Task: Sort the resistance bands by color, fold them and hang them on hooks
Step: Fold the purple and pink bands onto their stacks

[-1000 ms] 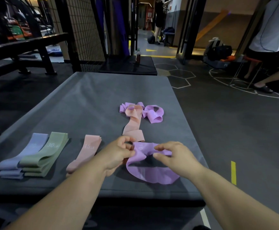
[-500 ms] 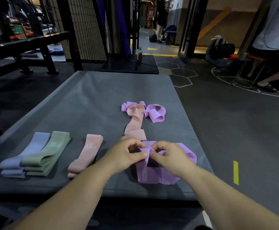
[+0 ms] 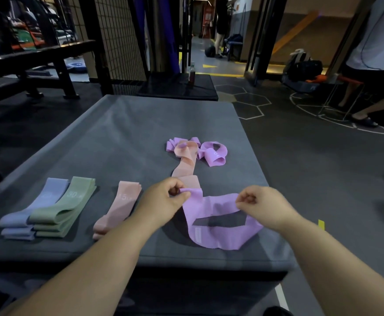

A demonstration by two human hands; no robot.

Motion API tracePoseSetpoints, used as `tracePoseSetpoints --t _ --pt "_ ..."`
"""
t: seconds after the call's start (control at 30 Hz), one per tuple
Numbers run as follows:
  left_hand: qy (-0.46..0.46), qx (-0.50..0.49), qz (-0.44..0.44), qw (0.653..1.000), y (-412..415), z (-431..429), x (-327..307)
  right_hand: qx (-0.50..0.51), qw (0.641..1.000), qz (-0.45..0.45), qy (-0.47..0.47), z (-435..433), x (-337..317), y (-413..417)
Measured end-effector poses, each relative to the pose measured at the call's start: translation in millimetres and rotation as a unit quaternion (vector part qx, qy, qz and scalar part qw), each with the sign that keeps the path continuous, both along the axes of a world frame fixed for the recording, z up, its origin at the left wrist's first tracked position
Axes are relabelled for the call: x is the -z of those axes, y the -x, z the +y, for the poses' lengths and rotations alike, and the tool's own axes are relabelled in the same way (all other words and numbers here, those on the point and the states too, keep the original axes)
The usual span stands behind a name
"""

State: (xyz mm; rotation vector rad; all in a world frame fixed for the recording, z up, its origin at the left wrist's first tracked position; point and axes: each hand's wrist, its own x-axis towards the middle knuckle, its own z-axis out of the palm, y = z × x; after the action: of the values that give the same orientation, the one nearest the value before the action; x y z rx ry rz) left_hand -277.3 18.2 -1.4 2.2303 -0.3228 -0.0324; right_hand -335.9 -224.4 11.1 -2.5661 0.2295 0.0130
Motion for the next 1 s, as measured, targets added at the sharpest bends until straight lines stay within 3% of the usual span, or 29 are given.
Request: tracePoseSetpoints --t 0.07,0.23,0.43,0.5,0.63,0.8,1.0 --pt "0.014 -0.007 0.003 1.000 -2.8 3.1 -1.6 0.005 0.998 0.036 0.052 -17.9 -1.4 1.8" --pt "0.032 -0.033 0.018 0.999 -6.4 8.3 -4.1 -0.030 0.990 0.121 0.070 -38.5 0.3 13.1" --pt "0.078 -0.081 0.036 0.993 -8.0 9.3 -5.6 -0.040 0.988 0.147 -0.015 -43.6 -3.0 19.2" --pt "0.084 -0.098 0.033 0.991 -7.9 10.1 -6.2 -0.062 0.982 0.177 0.011 -42.7 3.0 18.9" --pt "0.125 -0.142 0.025 0.982 -10.9 12.6 -8.4 -0.030 0.992 0.113 0.055 -42.0 9.7 10.3" --pt "0.229 -0.186 0.053 0.954 -18.0 18.9 -8.9 0.046 0.991 0.074 -0.106 -44.7 9.5 8.9" --pt "0.302 -0.206 0.095 0.926 -22.9 21.4 -11.8 0.113 0.936 0.023 -0.333 -45.9 8.6 1.3"
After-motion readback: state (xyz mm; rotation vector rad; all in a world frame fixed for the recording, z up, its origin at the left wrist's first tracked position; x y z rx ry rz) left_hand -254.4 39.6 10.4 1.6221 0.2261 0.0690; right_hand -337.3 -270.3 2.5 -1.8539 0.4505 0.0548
